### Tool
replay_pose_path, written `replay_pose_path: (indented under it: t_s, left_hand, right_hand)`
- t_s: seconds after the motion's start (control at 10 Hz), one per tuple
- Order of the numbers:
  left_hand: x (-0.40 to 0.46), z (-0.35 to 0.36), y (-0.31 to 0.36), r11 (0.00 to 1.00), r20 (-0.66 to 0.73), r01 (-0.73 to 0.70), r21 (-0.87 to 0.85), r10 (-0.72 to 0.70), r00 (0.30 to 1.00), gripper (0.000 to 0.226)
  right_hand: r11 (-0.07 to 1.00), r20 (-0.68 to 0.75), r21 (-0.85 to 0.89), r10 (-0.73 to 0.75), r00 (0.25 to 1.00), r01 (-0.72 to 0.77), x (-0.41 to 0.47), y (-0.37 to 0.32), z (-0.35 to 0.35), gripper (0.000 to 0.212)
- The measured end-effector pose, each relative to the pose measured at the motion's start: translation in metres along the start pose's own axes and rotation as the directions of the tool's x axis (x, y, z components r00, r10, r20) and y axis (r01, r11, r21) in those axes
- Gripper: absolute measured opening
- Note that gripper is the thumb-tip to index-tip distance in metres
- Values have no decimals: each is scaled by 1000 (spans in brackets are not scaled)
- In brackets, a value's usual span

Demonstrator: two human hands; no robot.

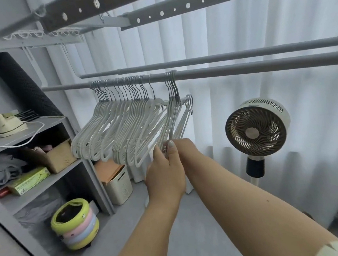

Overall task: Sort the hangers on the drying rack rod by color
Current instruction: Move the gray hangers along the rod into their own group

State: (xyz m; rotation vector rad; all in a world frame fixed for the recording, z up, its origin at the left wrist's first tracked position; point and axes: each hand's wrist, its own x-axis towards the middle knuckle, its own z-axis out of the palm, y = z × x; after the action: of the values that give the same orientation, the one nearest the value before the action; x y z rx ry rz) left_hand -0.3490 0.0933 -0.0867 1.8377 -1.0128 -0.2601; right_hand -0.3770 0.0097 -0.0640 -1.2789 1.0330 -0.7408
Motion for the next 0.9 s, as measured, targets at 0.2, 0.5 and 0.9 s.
replay_pose_path:
  t_s: [0.2, 0.5, 0.9]
  left_hand:
    - [10, 8, 6, 998, -49, -51, -45, 49, 998, 50]
    - [24, 31, 31, 923, 125, 171, -345, -136, 983, 37]
    - [2, 52, 56, 939, 129, 114, -325, -76, 989, 27]
  right_hand:
    - [994, -73, 103, -40, 997, 47, -3, 10, -12, 20]
    - [965, -56, 258, -37, 998, 50, -10, 13, -46, 25]
    - [966, -235, 199, -117, 965, 166, -34, 19, -97, 18]
